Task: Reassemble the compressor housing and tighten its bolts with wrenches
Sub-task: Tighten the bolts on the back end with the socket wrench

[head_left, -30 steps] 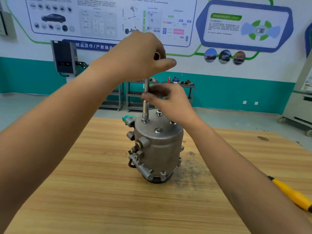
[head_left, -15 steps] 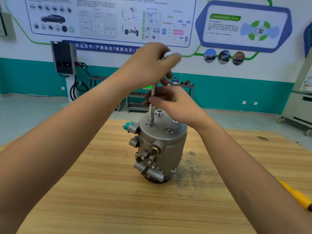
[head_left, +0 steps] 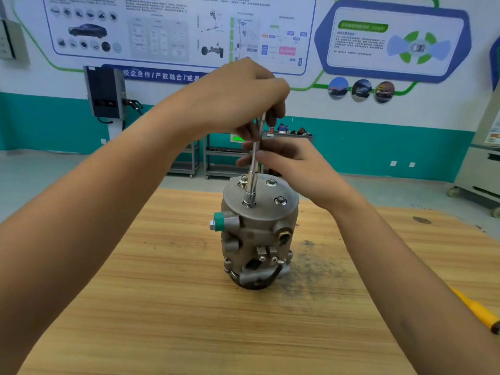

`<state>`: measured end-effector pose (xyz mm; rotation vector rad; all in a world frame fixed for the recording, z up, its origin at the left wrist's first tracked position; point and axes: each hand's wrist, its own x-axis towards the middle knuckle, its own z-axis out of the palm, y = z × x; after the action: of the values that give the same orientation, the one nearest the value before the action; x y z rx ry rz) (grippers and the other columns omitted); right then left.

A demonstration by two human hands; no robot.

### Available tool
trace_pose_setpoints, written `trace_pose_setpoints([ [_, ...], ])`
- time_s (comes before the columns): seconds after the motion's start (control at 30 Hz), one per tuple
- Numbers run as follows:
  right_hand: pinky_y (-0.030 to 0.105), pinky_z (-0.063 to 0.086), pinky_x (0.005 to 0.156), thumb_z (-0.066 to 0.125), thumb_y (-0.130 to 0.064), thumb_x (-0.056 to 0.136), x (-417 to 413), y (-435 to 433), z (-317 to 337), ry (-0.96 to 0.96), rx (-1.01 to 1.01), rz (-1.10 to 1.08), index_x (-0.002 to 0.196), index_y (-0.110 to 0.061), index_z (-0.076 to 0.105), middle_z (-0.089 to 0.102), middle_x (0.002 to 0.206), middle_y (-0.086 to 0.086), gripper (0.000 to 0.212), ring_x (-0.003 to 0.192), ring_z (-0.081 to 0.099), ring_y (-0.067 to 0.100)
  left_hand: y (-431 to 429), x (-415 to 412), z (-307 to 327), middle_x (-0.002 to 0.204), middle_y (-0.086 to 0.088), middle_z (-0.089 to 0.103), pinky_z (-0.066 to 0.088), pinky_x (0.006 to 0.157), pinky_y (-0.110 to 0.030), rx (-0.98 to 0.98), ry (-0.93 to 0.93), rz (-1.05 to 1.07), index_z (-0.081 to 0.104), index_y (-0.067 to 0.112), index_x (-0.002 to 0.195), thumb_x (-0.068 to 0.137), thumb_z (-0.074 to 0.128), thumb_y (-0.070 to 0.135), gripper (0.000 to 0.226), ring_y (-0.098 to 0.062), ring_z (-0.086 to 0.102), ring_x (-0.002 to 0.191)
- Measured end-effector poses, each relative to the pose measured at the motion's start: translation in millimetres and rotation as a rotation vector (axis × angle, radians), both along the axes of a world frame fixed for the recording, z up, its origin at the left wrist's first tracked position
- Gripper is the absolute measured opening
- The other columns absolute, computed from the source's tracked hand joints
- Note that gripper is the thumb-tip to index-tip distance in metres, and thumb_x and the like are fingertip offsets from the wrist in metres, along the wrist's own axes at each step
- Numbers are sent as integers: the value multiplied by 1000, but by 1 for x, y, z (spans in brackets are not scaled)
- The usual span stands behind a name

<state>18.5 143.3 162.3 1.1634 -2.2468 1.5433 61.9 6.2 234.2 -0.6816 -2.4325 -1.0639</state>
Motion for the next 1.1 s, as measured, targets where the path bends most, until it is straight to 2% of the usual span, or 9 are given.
trace_pose_setpoints([
  [0.17, 20, 54, 80, 64, -4, 86, 7, 15, -6, 107, -77, -120, 86, -18, 65, 71, 76, -12, 14, 80, 69, 3, -6, -9, -8, 89, 0, 73, 51, 66, -27, 221, -178, -218, 63, 17, 98, 95, 37, 21, 26, -15, 63, 67],
  [0.33, 5, 44, 64, 73, -12, 79, 12, 14, -11, 318, -86, -351, 76, -25, 64, 63, 71, -19, 16, 67, 60, -10, 15, -17, -20, 68, 7, 70, 48, 68, -25, 357, -128, -161, 48, 33, 108, 95, 44, 42, 16, -6, 65, 69],
  [0.4, 4, 41, 62, 74, -15, 77, 12, 14, -13, 396, -82, -411, 74, -25, 62, 60, 67, -20, 17, 64, 57, -10, 32, -19, -28, 64, 5, 59, 42, 58, -13, 400, -20, -113, 46, 29, 100, 90, 53, 42, 17, 0, 55, 53],
  [0.47, 5, 41, 63, 74, -18, 78, 12, 15, -16, 424, -78, -429, 75, -20, 63, 60, 68, -19, 12, 65, 57, -8, 44, -21, -30, 61, 6, 48, 37, 48, -14, 381, 66, -77, 45, 24, 82, 89, 56, 37, 19, 1, 44, 41],
  [0.53, 5, 42, 70, 67, -18, 85, 12, 17, -18, 342, -49, -343, 82, -20, 65, 63, 76, -21, 4, 74, 58, -12, 47, -23, -24, 45, 10, 40, 35, 50, -19, 334, 11, -122, 45, 18, 72, 92, 51, 29, 24, -5, 37, 38],
  [0.63, 15, 46, 90, 53, -12, 94, 12, 20, -20, 189, 31, -178, 90, -30, 64, 67, 85, -24, 22, 94, 61, -7, 38, -20, -16, 40, 6, 40, 41, 56, -21, 239, -122, -304, 54, 14, 77, 96, 42, 22, 25, -12, 45, 46],
  [0.83, 20, 47, 92, 53, -6, 93, 12, 18, -22, 204, -3, -186, 90, -31, 62, 68, 82, -22, 26, 94, 64, 0, 32, -6, -3, 83, -4, 55, 31, 63, -29, -443, 455, 295, 60, 11, 106, 96, 39, 38, 36, -20, 49, 79],
  [0.93, 11, 46, 82, 61, -11, 89, 14, 17, -27, 311, -54, -278, 89, -28, 60, 65, 84, -20, 17, 85, 62, -6, 51, 8, -15, 70, 5, 48, 28, 60, -27, -196, 454, 173, 53, 16, 77, 95, 44, 32, 25, -13, 43, 70],
  [1.1, 8, 45, 79, 60, -16, 90, 16, 17, -27, 246, -58, -310, 88, -31, 60, 63, 85, -26, 16, 85, 59, -11, 57, 5, -23, 39, 7, 31, 36, 54, -23, 631, 159, -296, 38, 17, 48, 91, 55, 15, 46, -15, 37, 45],
])
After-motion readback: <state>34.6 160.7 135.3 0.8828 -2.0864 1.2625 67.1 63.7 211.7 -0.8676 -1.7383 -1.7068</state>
